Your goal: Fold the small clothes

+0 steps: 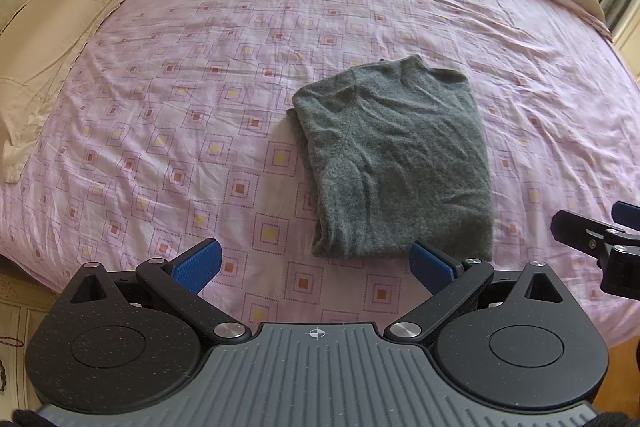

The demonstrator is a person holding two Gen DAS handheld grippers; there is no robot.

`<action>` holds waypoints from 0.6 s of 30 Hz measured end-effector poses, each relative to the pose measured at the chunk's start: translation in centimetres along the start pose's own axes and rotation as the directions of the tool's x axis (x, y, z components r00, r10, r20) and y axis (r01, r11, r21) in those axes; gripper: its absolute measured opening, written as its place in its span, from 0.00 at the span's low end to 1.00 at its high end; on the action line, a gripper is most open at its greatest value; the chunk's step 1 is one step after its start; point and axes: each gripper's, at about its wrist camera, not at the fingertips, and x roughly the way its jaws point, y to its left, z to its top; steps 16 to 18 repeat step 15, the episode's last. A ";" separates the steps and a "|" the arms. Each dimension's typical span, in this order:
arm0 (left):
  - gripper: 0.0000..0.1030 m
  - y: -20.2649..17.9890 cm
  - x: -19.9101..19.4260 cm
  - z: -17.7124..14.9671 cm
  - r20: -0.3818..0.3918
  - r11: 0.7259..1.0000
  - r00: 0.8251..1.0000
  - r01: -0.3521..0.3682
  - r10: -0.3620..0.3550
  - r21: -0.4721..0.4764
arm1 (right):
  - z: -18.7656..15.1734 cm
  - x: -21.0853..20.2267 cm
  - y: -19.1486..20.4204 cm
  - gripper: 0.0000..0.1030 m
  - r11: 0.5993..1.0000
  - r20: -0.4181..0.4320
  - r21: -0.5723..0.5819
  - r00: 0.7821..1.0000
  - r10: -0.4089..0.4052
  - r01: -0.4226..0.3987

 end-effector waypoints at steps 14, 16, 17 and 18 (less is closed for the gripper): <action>0.98 0.2 0.2 0.4 -0.002 1.000 1.000 -0.010 0.010 -0.007 | 0.2 0.5 -0.2 0.99 1.000 -0.014 0.021 1.000 0.013 -0.013; 0.98 0.2 0.2 0.4 -0.003 1.000 1.000 -0.008 0.008 -0.008 | 0.1 0.6 -0.2 0.99 1.000 -0.016 0.023 1.000 0.015 -0.014; 0.98 0.2 0.2 0.4 -0.003 1.000 1.000 -0.008 0.008 -0.008 | 0.1 0.6 -0.2 0.99 1.000 -0.016 0.023 1.000 0.015 -0.014; 0.98 0.2 0.2 0.4 -0.003 1.000 1.000 -0.008 0.008 -0.008 | 0.1 0.6 -0.2 0.99 1.000 -0.016 0.023 1.000 0.015 -0.014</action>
